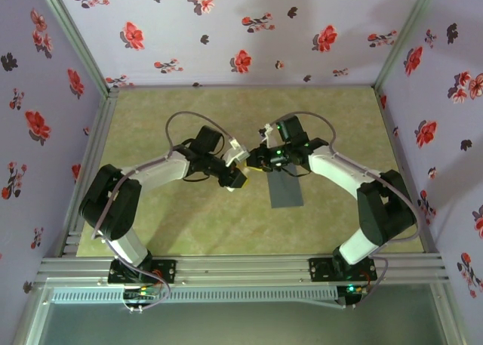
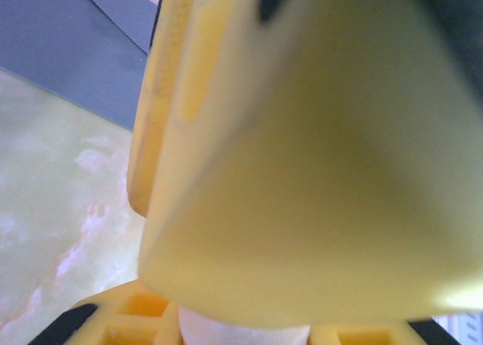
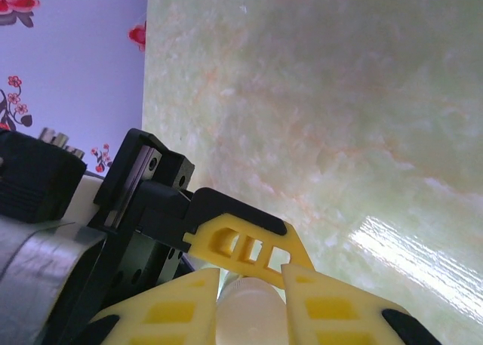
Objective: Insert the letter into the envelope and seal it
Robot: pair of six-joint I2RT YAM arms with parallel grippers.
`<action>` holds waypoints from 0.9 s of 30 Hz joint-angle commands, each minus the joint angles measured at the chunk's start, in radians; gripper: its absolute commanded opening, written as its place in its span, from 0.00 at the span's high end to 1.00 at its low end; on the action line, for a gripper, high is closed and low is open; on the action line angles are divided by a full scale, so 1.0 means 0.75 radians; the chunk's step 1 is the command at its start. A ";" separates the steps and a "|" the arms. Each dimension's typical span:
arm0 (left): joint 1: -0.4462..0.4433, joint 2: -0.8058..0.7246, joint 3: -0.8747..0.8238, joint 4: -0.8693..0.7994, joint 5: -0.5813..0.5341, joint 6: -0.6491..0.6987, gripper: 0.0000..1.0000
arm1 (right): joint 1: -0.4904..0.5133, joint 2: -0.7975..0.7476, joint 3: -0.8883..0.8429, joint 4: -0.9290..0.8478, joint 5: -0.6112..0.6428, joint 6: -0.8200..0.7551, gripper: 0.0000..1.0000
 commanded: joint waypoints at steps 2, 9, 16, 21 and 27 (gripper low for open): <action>-0.009 -0.023 0.083 0.445 0.032 -0.038 1.00 | 0.210 0.046 -0.023 0.095 -0.274 0.082 0.91; 0.021 -0.010 0.122 0.442 0.068 -0.034 1.00 | 0.264 0.086 -0.039 0.193 -0.279 0.152 0.92; 0.041 -0.008 0.133 0.437 0.083 -0.025 1.00 | 0.324 0.124 -0.052 0.292 -0.285 0.228 0.92; 0.052 -0.006 0.127 0.441 0.093 -0.029 1.00 | 0.332 0.137 -0.053 0.280 -0.312 0.211 0.93; 0.075 -0.009 0.084 0.559 0.096 -0.143 1.00 | 0.339 0.134 -0.058 0.274 -0.310 0.205 0.93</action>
